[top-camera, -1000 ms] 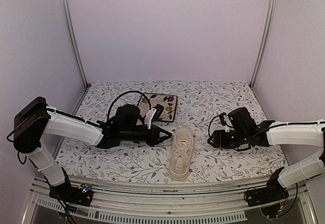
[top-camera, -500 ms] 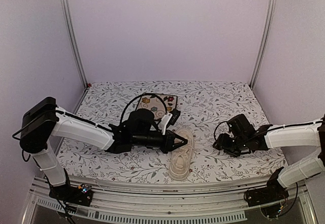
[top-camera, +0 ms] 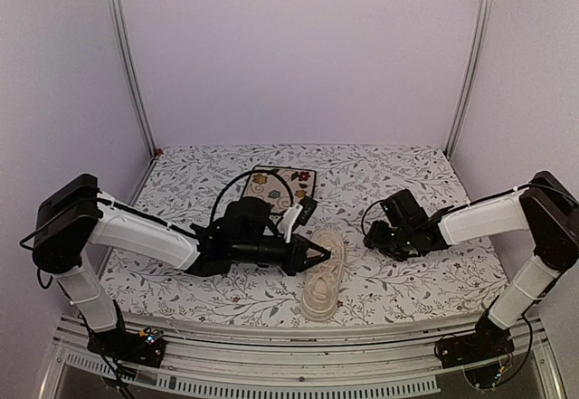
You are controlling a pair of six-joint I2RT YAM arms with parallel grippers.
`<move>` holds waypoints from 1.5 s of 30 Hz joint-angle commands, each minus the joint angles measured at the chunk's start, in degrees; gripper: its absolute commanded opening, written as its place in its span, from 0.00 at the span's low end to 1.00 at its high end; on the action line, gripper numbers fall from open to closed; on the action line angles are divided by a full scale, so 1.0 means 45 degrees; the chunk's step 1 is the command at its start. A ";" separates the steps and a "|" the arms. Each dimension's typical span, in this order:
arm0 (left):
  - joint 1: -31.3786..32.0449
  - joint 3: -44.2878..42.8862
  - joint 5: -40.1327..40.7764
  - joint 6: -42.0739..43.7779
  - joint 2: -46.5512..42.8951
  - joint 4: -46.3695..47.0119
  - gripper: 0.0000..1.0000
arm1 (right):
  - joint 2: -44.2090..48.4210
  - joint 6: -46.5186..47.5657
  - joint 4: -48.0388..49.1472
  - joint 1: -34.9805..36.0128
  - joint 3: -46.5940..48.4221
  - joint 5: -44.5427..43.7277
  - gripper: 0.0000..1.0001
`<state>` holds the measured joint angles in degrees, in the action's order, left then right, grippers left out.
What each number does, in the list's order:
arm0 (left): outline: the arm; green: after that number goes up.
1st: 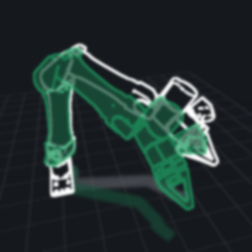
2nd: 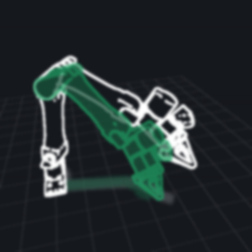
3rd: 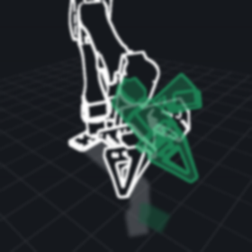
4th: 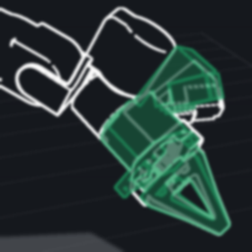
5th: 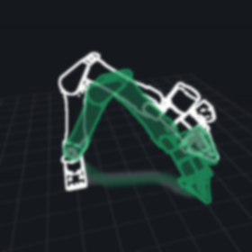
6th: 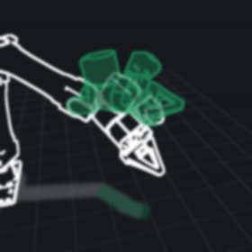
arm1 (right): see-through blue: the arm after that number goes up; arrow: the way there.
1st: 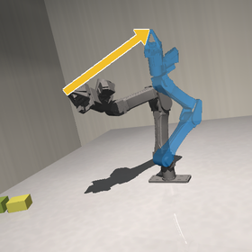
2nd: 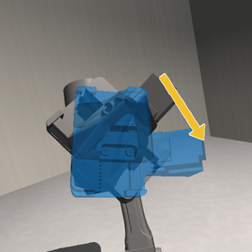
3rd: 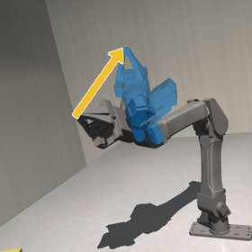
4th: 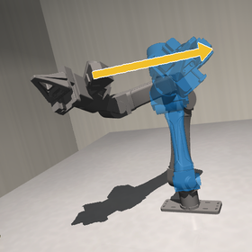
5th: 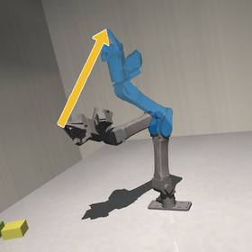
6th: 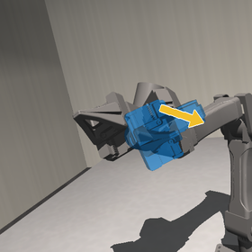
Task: Tie the shoes
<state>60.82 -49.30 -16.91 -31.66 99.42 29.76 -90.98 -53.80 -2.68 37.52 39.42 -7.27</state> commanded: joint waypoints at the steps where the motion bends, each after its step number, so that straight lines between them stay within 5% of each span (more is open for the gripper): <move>1: 0.0120 0.0219 0.0227 -0.0016 -0.0575 0.0324 0.00 | -0.1822 0.1403 -0.0881 -0.0173 0.1622 -0.0934 0.65; 12: 0.0118 0.0594 0.0735 0.0047 -0.0971 0.0418 0.00 | -0.3972 0.2517 -0.4329 0.0256 0.4396 -0.1942 0.57; 25: 0.0098 0.1066 0.1142 0.0230 -0.1338 0.0418 0.00 | -0.3668 0.2653 -0.4586 0.0042 0.3879 -0.1742 0.03; 32: 0.0089 0.1281 0.1113 0.0239 -0.1484 0.0527 0.00 | -0.1435 0.2872 -0.4177 -0.0230 0.2942 -0.1649 0.02; 39: 0.0070 0.1365 0.1155 0.0248 -0.1448 0.0658 0.00 | 0.1390 0.3731 -0.0643 -0.0282 0.1915 0.0975 0.02; 45: 0.0042 0.1386 0.1150 0.0231 -0.1428 0.0691 0.00 | 0.1433 0.4376 0.0664 -0.0173 0.2389 0.3073 0.02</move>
<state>60.82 -43.53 -12.14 -31.48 94.26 31.05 -84.23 -37.17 -5.93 36.36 49.06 -1.56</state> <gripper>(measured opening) 0.006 0.023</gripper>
